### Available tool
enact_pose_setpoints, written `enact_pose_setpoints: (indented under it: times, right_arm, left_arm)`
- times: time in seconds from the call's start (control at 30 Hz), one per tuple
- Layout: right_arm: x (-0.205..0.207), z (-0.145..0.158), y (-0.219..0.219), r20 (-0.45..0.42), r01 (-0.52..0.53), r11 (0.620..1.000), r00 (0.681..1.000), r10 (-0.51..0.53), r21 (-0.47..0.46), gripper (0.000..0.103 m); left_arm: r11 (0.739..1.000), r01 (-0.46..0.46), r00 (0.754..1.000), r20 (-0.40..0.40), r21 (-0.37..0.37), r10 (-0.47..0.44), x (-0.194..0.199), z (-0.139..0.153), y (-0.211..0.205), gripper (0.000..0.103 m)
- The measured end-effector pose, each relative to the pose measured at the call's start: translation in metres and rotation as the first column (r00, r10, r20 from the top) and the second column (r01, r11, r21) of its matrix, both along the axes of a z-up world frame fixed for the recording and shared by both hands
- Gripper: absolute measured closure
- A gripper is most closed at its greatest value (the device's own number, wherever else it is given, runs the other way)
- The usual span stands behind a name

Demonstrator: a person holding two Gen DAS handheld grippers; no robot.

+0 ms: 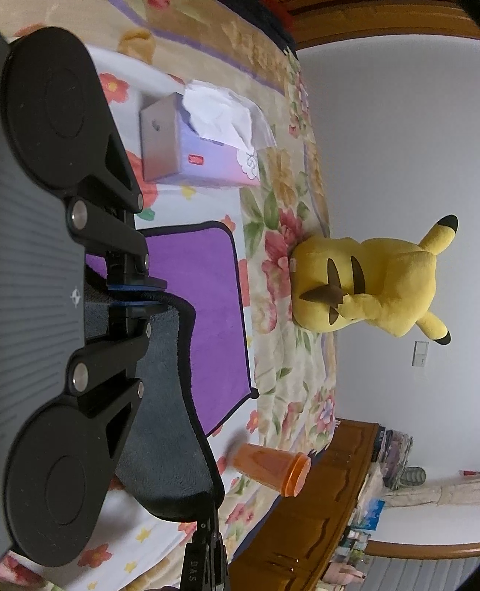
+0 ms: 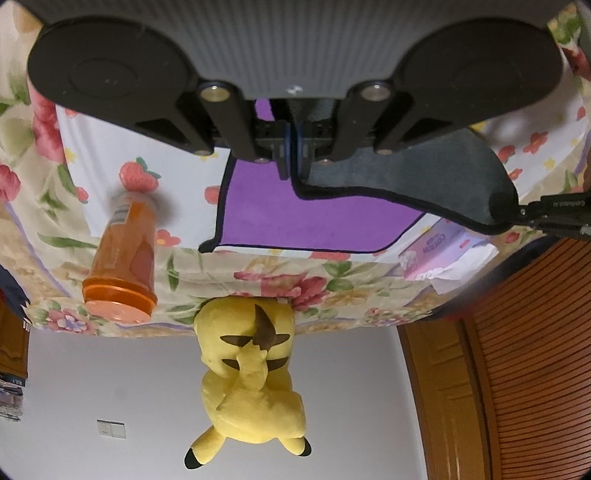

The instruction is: Fold towel

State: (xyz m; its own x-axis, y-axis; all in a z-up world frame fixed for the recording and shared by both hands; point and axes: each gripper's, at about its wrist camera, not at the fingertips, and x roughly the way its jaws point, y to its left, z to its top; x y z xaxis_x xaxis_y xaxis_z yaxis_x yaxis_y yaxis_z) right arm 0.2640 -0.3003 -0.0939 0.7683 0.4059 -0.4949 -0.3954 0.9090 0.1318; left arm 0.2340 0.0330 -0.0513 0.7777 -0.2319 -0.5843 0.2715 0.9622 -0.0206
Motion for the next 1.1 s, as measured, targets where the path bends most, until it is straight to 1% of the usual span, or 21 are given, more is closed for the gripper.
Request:
enact_pose_setpoints:
  times: [0.1,0.3,0.5,0.7,0.9,1.1]
  right_arm:
    - [0.006,-0.002,0.001,0.003,-0.003,1.0,1.0,0.003,-0.009,0.099]
    - [0.016,-0.002,0.003,0.01,-0.003,1.0,1.0,0.004,-0.029,0.099]
    - [0.023,0.01,0.003,0.035,0.0,1.0,0.999,0.001,-0.023,0.099]
    - [0.034,0.021,0.006,0.063,0.001,1.0,0.998,0.001,-0.021,0.099]
    - [0.052,0.029,0.01,0.09,0.004,0.999,0.996,0.001,-0.051,0.099]
    - [0.077,0.034,0.012,0.109,0.019,0.997,0.994,-0.011,-0.078,0.099]
  left_arm:
    - [1.0,0.006,1.0,-0.001,0.01,-0.006,0.008,-0.001,-0.003,0.095]
    - [1.0,0.008,1.0,-0.001,0.009,-0.008,0.021,0.0,-0.003,0.095]
    - [1.0,-0.008,1.0,0.018,0.0,0.008,0.036,0.009,-0.002,0.095]
    - [1.0,-0.015,0.999,0.037,0.017,0.015,0.051,0.019,-0.004,0.095]
    - [0.999,-0.023,0.999,0.046,0.027,0.022,0.074,0.027,-0.005,0.095]
    - [0.998,-0.041,0.998,0.054,0.04,0.039,0.102,0.028,-0.005,0.095]
